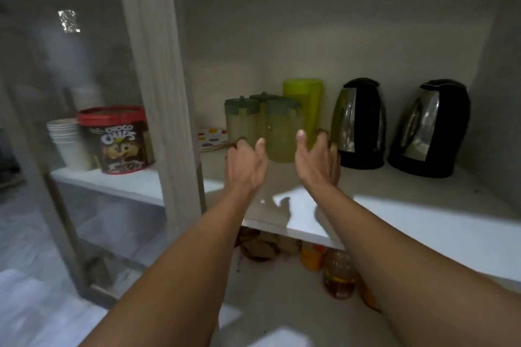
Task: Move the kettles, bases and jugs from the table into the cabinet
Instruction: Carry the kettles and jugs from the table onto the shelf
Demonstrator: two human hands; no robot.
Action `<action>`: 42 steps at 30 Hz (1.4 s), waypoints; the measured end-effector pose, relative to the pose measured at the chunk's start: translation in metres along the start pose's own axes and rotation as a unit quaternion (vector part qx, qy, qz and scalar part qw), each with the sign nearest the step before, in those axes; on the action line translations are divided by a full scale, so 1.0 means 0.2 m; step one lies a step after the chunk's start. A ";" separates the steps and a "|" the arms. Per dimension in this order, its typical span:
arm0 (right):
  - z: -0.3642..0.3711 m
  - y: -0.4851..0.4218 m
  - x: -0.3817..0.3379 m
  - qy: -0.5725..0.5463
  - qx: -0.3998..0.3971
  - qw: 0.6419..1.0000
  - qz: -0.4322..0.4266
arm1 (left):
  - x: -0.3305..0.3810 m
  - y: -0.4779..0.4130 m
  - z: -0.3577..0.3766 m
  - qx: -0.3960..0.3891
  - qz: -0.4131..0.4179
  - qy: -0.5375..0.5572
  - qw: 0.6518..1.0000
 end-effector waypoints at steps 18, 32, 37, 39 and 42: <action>0.16 1.95 -0.94 -0.002 -0.261 0.926 -0.274 | -0.64 1.24 -1.73 0.179 -0.031 -0.251 0.951; 0.93 3.38 -1.34 -0.051 -0.533 0.769 -0.349 | -1.64 2.17 -2.78 0.296 -0.351 -0.310 0.832; 1.39 3.68 -1.32 -0.010 -0.609 0.737 -0.292 | -2.08 2.32 -2.94 0.341 -0.474 -0.236 0.777; 1.58 3.75 -1.29 0.016 -0.634 0.735 -0.241 | -2.25 2.32 -2.96 0.363 -0.513 -0.182 0.756; 1.84 3.83 -1.25 0.044 -0.650 0.738 -0.174 | -2.51 2.26 -2.93 0.386 -0.555 -0.102 0.730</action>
Point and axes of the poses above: each hand's wrist, its own y-axis away from the middle knuckle, its own z-axis out of the palm, x = y × z, the point moved 4 cm from there along -y, towards the middle knuckle, and after that the axes turned 4 degrees about z, right-handed, at the moved point
